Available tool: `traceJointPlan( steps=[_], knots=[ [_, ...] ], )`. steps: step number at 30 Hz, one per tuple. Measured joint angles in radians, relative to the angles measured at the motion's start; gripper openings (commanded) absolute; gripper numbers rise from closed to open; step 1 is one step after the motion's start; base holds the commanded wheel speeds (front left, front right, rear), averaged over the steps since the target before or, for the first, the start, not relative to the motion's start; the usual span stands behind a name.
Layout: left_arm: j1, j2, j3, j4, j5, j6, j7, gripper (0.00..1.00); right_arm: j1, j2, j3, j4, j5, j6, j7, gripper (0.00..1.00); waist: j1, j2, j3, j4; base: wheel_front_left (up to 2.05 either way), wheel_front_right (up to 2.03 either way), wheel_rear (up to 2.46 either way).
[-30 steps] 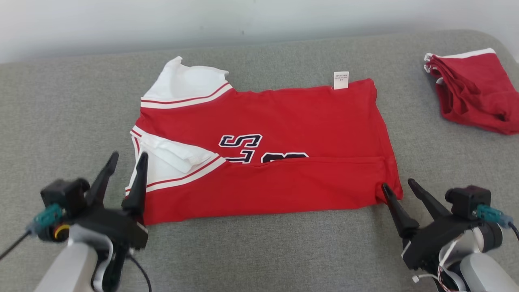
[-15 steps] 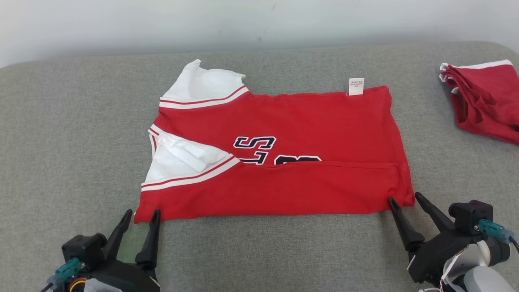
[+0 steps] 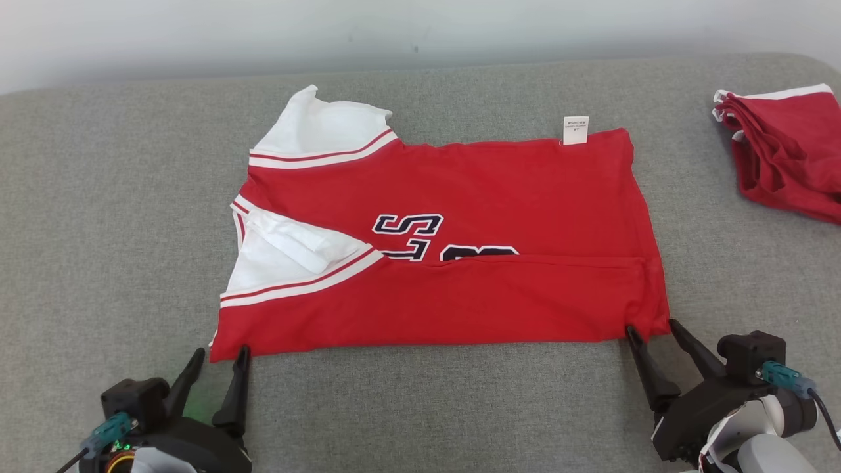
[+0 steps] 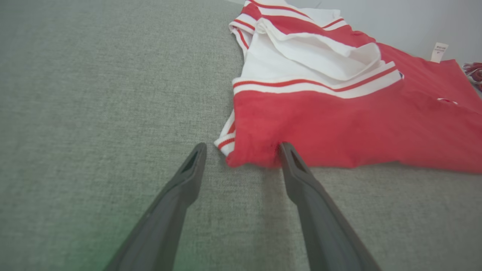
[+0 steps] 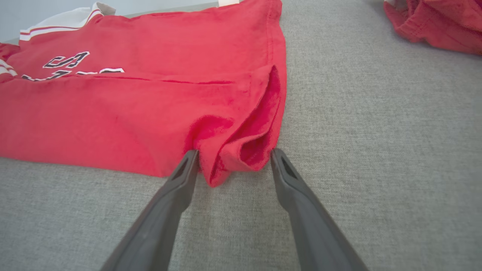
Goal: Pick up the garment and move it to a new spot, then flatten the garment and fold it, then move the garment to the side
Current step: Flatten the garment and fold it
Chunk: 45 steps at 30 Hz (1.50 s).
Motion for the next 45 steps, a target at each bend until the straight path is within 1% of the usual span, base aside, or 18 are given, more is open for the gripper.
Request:
traceJointPlan(
  steps=[1,2,9,14,20,24,28,31,32,33,34,38,40,45],
  knots=[
    [-0.006,-0.002,-0.002,0.015,-0.002,-0.002,0.000,0.40,-0.004,0.000,0.005,0.005,-0.005,0.000,-0.004,0.00,0.0001,0.0001,0.002,-0.001,0.00,0.00,0.00],
    [-0.013,-0.008,-0.004,0.025,-0.003,-0.009,0.000,0.00,-0.007,0.002,0.008,0.009,-0.007,0.000,-0.012,0.00,0.0000,0.0001,0.003,-0.001,0.00,0.00,0.00],
    [-0.039,-0.043,-0.009,0.081,-0.003,-0.027,-0.005,0.00,-0.014,0.004,-0.003,0.050,-0.002,0.000,-0.063,0.00,0.0001,0.0000,-0.011,0.008,0.00,0.00,0.00],
    [-0.023,-0.052,0.019,0.086,-0.003,-0.035,-0.006,0.00,0.034,0.000,-0.011,0.051,0.034,0.000,-0.086,0.00,0.0001,0.0000,-0.042,0.016,0.00,0.00,0.00],
    [0.094,-0.062,0.077,0.014,0.013,-0.035,-0.006,0.00,0.113,-0.025,-0.012,0.002,0.067,0.000,-0.080,0.00,0.0000,0.0000,-0.087,0.020,0.00,0.00,0.00],
    [0.190,-0.079,0.115,-0.044,0.025,-0.023,-0.006,0.00,0.192,-0.041,-0.024,-0.043,0.073,0.000,-0.050,0.00,-0.0001,0.0000,-0.112,0.026,0.00,0.00,0.00],
    [0.273,-0.098,0.121,-0.093,0.035,-0.011,-0.006,0.00,0.269,-0.048,-0.057,-0.085,0.076,0.000,-0.014,0.00,-0.0001,-0.0001,-0.128,0.040,0.00,0.00,0.00],
    [0.302,-0.108,0.112,-0.107,0.042,0.000,-0.006,0.00,0.310,-0.042,-0.077,-0.109,0.070,0.000,0.014,0.00,-0.0001,-0.0001,-0.138,0.050,0.00,0.00,0.00],
    [0.305,-0.108,0.107,-0.107,0.046,0.001,-0.006,0.01,0.318,-0.038,-0.085,-0.114,0.063,0.000,0.020,0.24,-0.0001,-0.0001,-0.141,0.053,0.00,0.00,0.00],
    [0.307,-0.106,0.107,-0.103,0.048,0.000,-0.006,0.95,0.325,-0.034,-0.091,-0.122,0.052,0.000,0.020,1.00,-0.0001,-0.0001,-0.145,0.055,0.00,0.00,0.00],
    [0.307,-0.106,0.108,-0.099,0.048,0.000,-0.006,1.00,0.327,-0.030,-0.100,-0.124,0.039,0.000,0.022,1.00,-0.0001,-0.0001,-0.149,0.057,0.00,0.00,0.00],
    [0.308,-0.112,0.122,-0.107,0.052,0.001,-0.006,1.00,0.330,-0.011,-0.126,-0.157,0.007,0.000,0.017,1.00,-0.0001,-0.0001,-0.167,0.059,0.00,0.00,0.00],
    [0.312,-0.117,0.145,-0.138,0.062,0.009,-0.006,1.00,0.330,-0.006,-0.140,-0.180,-0.002,0.000,0.003,1.00,-0.0001,-0.0001,-0.175,0.058,0.00,0.00,0.00],
    [0.317,-0.113,0.239,-0.245,0.151,0.025,-0.008,1.00,0.327,0.014,-0.171,-0.242,-0.015,0.000,-0.052,1.00,-0.0001,-0.0001,-0.187,0.052,0.00,0.00,0.00]
  ],
)
